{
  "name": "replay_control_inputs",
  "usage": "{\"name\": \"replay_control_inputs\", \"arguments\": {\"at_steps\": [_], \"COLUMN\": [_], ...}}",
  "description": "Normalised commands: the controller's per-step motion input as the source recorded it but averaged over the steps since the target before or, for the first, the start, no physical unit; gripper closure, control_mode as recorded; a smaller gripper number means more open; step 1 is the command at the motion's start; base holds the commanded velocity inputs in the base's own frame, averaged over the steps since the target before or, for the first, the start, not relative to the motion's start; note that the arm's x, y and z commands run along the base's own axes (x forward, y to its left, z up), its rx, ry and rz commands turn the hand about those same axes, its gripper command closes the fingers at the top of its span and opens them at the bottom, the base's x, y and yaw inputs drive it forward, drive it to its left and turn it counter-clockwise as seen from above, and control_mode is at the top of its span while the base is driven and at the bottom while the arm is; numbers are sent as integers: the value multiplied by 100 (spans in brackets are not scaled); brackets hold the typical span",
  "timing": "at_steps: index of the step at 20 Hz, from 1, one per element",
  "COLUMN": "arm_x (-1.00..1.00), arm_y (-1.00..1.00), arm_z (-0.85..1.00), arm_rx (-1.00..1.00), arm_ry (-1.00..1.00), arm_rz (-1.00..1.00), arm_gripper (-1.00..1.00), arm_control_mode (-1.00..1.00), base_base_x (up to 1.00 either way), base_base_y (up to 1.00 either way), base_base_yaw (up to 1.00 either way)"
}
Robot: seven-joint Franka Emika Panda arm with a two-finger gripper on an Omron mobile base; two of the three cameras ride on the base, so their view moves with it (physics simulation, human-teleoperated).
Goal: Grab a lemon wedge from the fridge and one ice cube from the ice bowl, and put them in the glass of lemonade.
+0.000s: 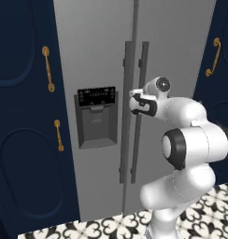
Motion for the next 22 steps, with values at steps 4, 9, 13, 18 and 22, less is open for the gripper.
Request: {"name": "replay_control_inputs", "arguments": {"at_steps": [4, 9, 13, 18, 22], "arm_x": [-60, -83, -90, -92, -89], "arm_y": [-74, -76, -74, -93, -100], "arm_z": [22, 43, 32, 8, 19], "arm_rx": [5, 6, 6, 6, 7], "arm_ry": [0, 0, 0, -3, -3], "arm_rz": [-8, -4, -5, -7, -8], "arm_gripper": [100, 100, 100, 100, 100], "arm_control_mode": [-100, -100, -100, -100, -100], "base_base_x": [0, 0, 0, 0, 0], "base_base_y": [0, 0, 0, 0, 0], "base_base_yaw": [0, 0, 0, 0, 0]}}
